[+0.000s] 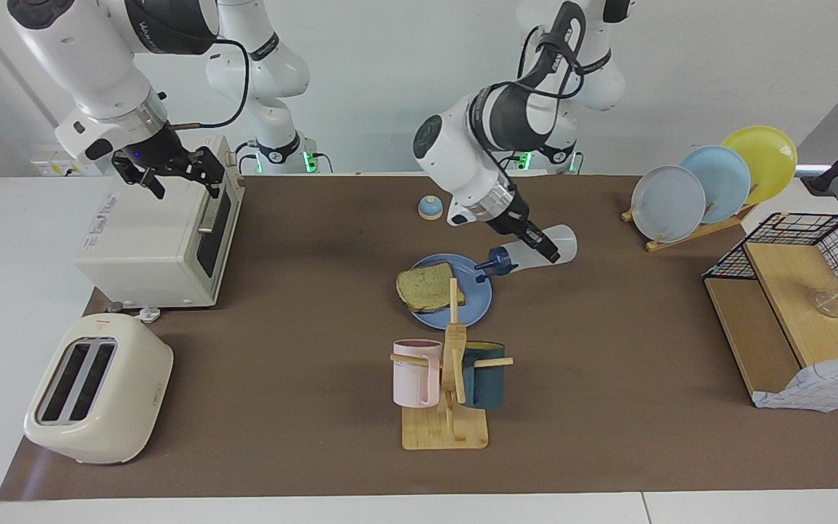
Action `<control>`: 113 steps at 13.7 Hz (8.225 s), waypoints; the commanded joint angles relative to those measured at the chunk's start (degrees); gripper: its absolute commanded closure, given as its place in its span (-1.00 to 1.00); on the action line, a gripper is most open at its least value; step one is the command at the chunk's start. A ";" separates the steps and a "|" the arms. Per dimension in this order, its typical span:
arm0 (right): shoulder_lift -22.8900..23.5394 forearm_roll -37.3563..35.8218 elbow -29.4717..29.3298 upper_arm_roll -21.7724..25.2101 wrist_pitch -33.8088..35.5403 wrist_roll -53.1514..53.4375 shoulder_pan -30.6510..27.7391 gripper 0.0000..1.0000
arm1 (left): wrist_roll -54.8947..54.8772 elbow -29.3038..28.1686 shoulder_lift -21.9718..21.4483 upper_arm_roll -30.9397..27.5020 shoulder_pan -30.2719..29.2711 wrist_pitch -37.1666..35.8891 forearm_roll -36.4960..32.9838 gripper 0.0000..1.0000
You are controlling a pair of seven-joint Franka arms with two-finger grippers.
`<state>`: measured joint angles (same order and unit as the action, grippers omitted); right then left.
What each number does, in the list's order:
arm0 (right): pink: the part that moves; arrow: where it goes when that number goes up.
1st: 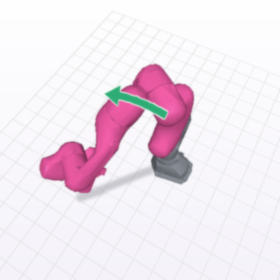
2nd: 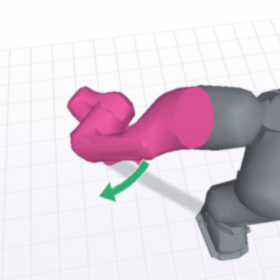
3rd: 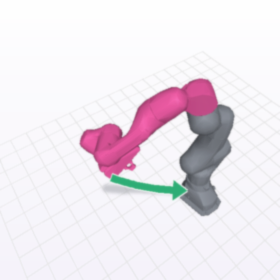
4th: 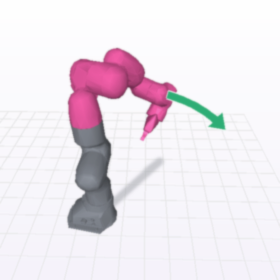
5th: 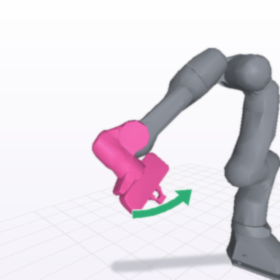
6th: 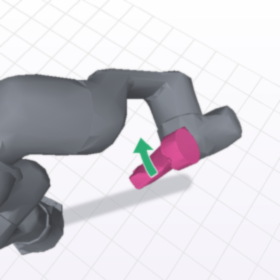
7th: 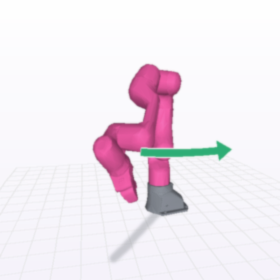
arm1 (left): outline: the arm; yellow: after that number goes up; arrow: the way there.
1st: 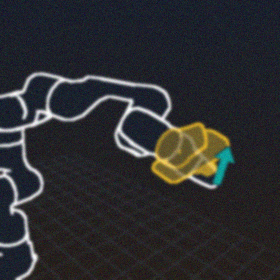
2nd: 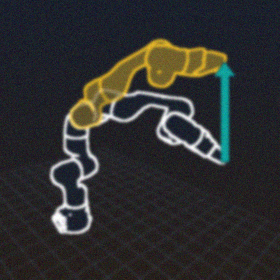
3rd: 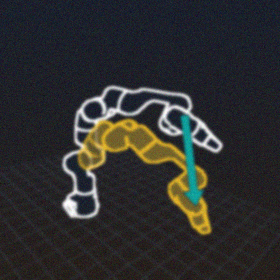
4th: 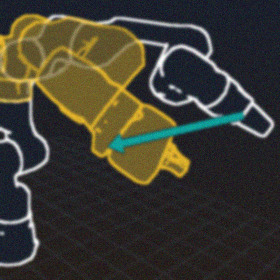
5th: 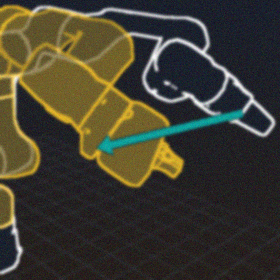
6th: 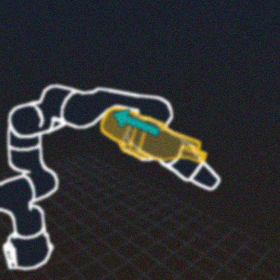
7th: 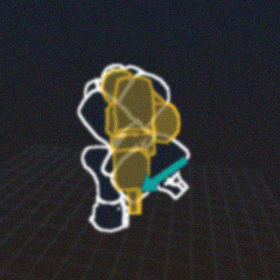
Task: Put bread on plate and add seasoning
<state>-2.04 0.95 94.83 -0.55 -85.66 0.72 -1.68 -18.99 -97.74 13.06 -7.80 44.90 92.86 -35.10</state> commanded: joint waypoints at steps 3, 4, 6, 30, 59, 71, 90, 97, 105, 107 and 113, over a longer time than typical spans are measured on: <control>0.02 0.19 -0.43 -0.32 0.58 -1.07 -0.60 -1.00 | 1.50 -1.31 -4.00 0.25 -8.94 9.33 10.56 1.00; 0.02 0.28 -0.43 -0.32 0.58 -1.07 -0.60 -1.00 | 1.94 -1.66 -4.70 0.25 -10.43 11.18 12.41 1.00; 0.02 0.19 -0.43 -0.32 0.58 -1.07 -0.60 -1.00 | 2.21 -1.84 -5.32 0.25 -14.12 15.31 17.68 1.00; 0.02 0.28 -0.43 -0.32 0.58 -1.07 -0.60 -1.00 | 32.18 -39.82 2.66 -0.37 -22.31 107.79 26.84 1.00; 0.02 0.28 -0.43 -0.32 0.58 -0.98 -0.60 -1.00 | 30.15 -45.16 0.40 -0.37 -22.75 107.88 26.14 -1.00; -0.07 0.28 -0.43 -0.32 0.58 -0.98 -0.60 -1.00 | 30.24 -59.13 -15.15 -0.19 -20.47 107.62 26.14 -1.00; 0.02 0.19 -0.43 -0.32 0.58 -0.98 -0.60 -1.00 | 34.63 -33.50 -33.28 -0.10 -10.62 34.42 26.66 -1.00; -0.07 0.19 -0.43 -0.32 0.58 -0.98 -0.60 -1.00 | 34.73 -11.29 -22.31 -0.46 -17.02 14.04 28.51 -1.00; 0.02 0.28 -0.43 -0.32 0.58 -1.07 -0.69 -1.00 | 34.20 1.85 -15.61 -0.11 -27.32 6.37 31.59 -1.00; 0.02 0.28 -0.43 -0.32 0.58 -0.98 -0.60 -1.00 | 34.20 1.76 -15.69 -0.02 -27.84 6.10 31.76 -1.00; 0.02 0.19 -0.43 -0.32 0.58 -0.98 -0.60 -1.00 | 28.05 -1.92 -16.57 9.73 -39.45 3.90 32.73 -1.00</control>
<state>-2.04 0.95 94.82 -0.55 -85.66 0.72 -1.69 10.68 -98.16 -3.37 -0.96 8.53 97.85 -3.38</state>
